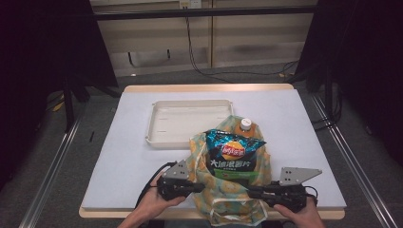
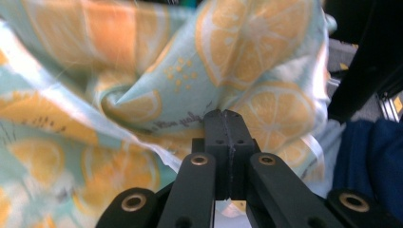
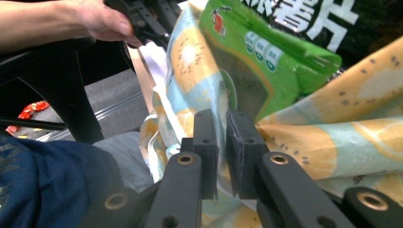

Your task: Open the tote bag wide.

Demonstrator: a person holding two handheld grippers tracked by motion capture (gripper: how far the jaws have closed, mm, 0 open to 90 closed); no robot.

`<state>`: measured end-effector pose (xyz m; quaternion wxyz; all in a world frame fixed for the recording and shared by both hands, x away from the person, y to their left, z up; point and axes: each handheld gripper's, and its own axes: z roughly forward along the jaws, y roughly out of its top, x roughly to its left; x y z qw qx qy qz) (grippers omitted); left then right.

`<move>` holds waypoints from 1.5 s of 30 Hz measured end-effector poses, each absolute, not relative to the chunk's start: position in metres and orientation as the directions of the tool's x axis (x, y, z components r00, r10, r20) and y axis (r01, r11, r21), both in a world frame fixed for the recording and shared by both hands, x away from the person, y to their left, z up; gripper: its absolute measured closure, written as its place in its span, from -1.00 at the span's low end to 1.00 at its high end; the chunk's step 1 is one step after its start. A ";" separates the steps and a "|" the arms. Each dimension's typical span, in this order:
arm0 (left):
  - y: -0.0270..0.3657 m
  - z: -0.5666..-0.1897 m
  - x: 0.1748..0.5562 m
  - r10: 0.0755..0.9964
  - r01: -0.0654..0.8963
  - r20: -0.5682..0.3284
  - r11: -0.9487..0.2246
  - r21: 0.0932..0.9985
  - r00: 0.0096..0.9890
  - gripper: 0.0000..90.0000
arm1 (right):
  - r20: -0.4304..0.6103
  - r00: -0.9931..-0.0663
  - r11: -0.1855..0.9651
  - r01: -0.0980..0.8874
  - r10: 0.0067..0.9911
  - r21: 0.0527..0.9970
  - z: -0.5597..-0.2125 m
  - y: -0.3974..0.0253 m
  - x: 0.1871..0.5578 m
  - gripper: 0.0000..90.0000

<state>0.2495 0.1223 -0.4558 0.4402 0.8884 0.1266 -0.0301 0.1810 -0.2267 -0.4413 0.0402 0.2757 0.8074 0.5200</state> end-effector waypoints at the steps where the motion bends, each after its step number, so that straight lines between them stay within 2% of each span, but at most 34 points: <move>1: 0.124 -0.457 0.249 0.195 0.255 -0.172 -0.583 0.772 0.966 1.00 | 0.225 -0.844 0.306 0.406 0.486 0.861 -0.442 -0.228 0.182 0.82; 10: 0.109 -0.476 0.255 0.166 0.232 -0.163 -0.650 0.723 0.973 1.00 | 0.238 -0.835 0.349 0.443 0.496 0.826 -0.456 -0.233 0.183 0.94; 18: 0.110 -0.480 0.257 0.182 0.273 -0.203 -0.653 0.706 0.962 1.00 | 0.244 -0.840 0.387 0.456 0.485 0.801 -0.460 -0.231 0.181 0.90; 24: 0.114 -0.471 0.252 0.168 0.275 -0.218 -0.591 0.758 0.961 0.85 | 0.231 -0.854 0.393 0.434 0.465 0.811 -0.454 -0.232 0.178 0.61; 25: 0.116 -0.468 0.251 0.167 0.279 -0.223 -0.579 0.766 0.960 0.80 | 0.238 -0.856 0.380 0.432 0.460 0.818 -0.452 -0.233 0.178 0.53; 28: 0.121 -0.461 0.250 0.149 0.264 -0.218 -0.554 0.790 0.964 0.70 | 0.244 -0.851 0.330 0.423 0.466 0.844 -0.446 -0.241 0.177 0.45; 33: 0.132 -0.449 0.252 0.171 0.281 -0.226 -0.470 0.837 0.959 0.68 | 0.240 -0.831 0.277 0.418 0.502 0.865 -0.441 -0.252 0.176 0.45; 36: 0.135 -0.445 0.255 0.178 0.298 -0.245 -0.407 0.864 0.953 0.70 | 0.234 -0.788 0.202 0.410 0.569 0.889 -0.437 -0.264 0.175 0.50; 45: 0.128 -0.427 0.254 0.163 0.281 -0.240 -0.327 0.902 0.957 0.60 | 0.230 -0.747 0.178 0.422 0.624 0.889 -0.440 -0.271 0.177 0.51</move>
